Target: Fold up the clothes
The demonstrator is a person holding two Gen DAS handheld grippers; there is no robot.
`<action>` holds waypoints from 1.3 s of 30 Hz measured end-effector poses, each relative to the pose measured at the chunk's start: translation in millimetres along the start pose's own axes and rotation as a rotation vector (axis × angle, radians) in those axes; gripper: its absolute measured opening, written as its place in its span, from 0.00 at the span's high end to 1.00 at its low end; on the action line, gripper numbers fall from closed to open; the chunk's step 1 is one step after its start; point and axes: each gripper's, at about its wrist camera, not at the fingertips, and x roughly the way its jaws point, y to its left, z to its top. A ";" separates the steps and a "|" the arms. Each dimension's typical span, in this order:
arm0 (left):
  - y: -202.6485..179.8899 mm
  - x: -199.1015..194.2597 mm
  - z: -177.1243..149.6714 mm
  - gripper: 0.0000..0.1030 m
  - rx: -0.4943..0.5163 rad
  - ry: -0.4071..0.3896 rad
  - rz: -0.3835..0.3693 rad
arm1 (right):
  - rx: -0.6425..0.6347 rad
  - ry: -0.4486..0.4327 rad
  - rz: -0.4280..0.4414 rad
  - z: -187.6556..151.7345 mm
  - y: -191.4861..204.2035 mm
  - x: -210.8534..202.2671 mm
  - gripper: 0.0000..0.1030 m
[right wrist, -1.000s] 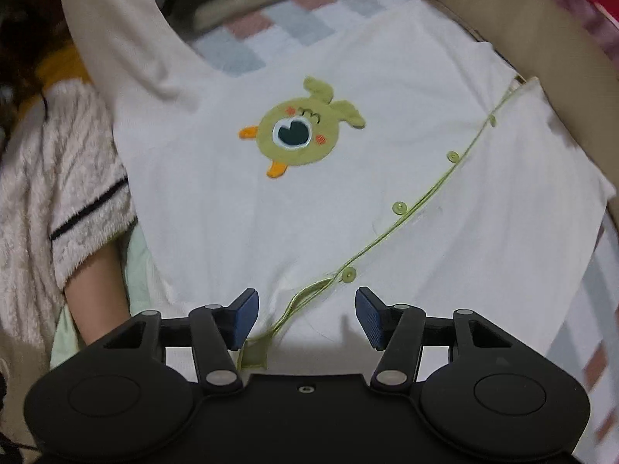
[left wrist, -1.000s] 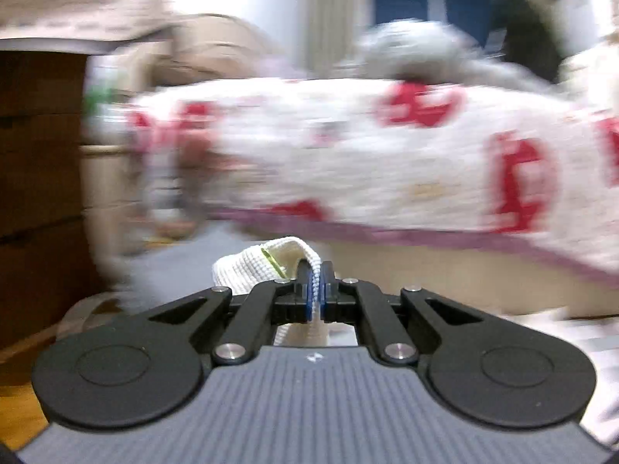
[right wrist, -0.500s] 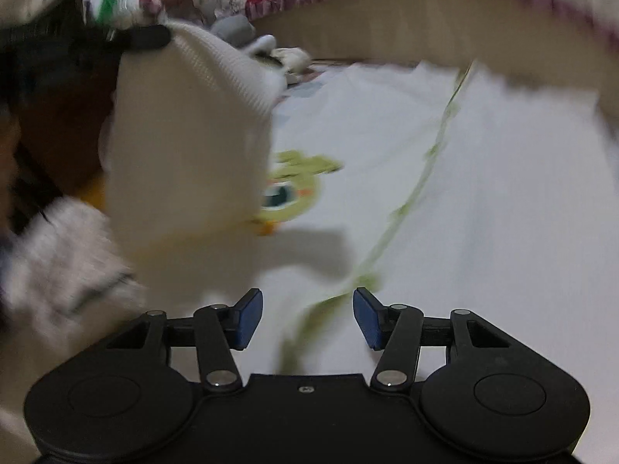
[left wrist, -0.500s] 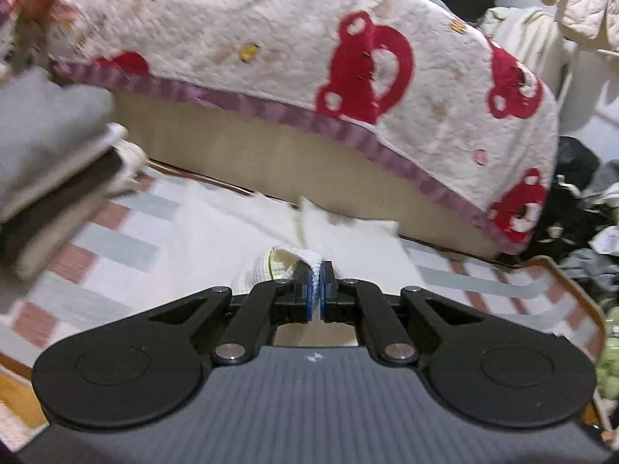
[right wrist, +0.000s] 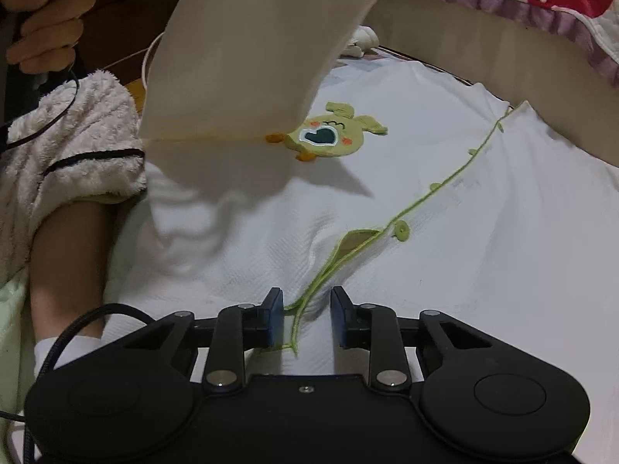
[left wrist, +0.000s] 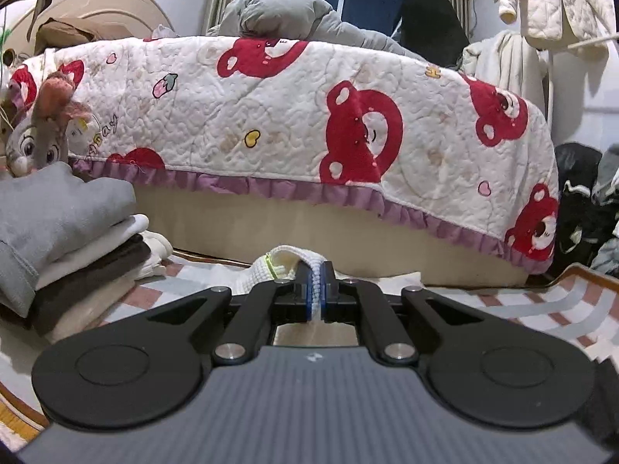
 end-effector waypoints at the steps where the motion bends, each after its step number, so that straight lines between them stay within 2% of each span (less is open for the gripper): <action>1: 2.9 0.8 -2.4 0.97 -0.005 0.011 0.008 | 0.003 0.001 -0.002 -0.2 -0.9 0.3 0.70; 2: 5.9 1.6 -4.8 0.97 -0.009 0.022 0.017 | 0.005 0.001 -0.004 -0.6 -1.8 0.7 0.72; 4: 11.8 3.3 -9.6 0.97 -0.018 0.043 0.034 | 0.011 0.003 -0.007 -1.4 -3.6 1.4 0.87; 8: 21.4 6.3 -18.3 0.97 -0.032 0.076 0.058 | 0.022 0.006 -0.013 -2.9 -7.2 2.9 0.88; 10: 22.7 6.5 -21.4 0.96 -0.046 0.087 0.057 | 0.027 0.007 -0.016 -3.6 -9.0 3.6 0.81; 12: 23.6 5.3 -21.6 0.96 -0.047 0.083 0.056 | 0.032 0.008 -0.019 -4.4 -10.8 4.3 0.81; 13: 24.1 4.4 -21.1 0.96 -0.045 0.077 0.056 | 0.035 0.009 -0.020 -4.8 -11.7 4.7 0.91; 14: 24.5 3.5 -20.6 0.96 -0.042 0.071 0.057 | 0.038 0.010 -0.022 -5.1 -12.6 5.0 0.96; 15: 25.0 2.5 -20.1 0.96 -0.040 0.066 0.057 | 0.041 0.010 -0.023 -5.5 -13.6 5.4 0.96; 19: 27.0 -0.4 -18.5 0.96 -0.035 0.046 0.057 | 0.240 -0.098 0.012 -7.7 -38.7 -23.3 0.95; 22: 27.3 2.7 -22.2 0.96 -0.044 0.064 0.053 | 0.356 -0.225 0.111 -8.7 -53.0 -40.8 0.95; 24: 25.5 4.4 -25.4 0.96 -0.041 0.077 0.051 | 0.351 -0.216 0.140 -5.9 -52.3 -35.9 0.95; 26: 22.1 4.0 -27.0 0.96 -0.028 0.083 0.046 | 0.245 -0.144 0.100 -1.6 -38.6 -22.1 0.95; 28: 19.0 2.5 -27.5 0.96 -0.011 0.078 0.040 | 0.116 -0.063 0.058 1.1 -20.0 -8.5 0.91; 31: 15.6 1.0 -28.0 0.96 0.008 0.070 0.037 | 0.033 -0.021 0.016 1.2 -7.6 -0.9 0.87; 35: 15.2 2.3 -29.0 0.96 0.005 0.075 0.038 | 0.056 -0.062 -0.006 6.3 -11.9 -13.7 0.87; 39: 13.5 3.6 -31.4 0.96 0.010 0.076 0.037 | -0.040 -0.161 -0.030 15.0 -2.4 -32.3 0.87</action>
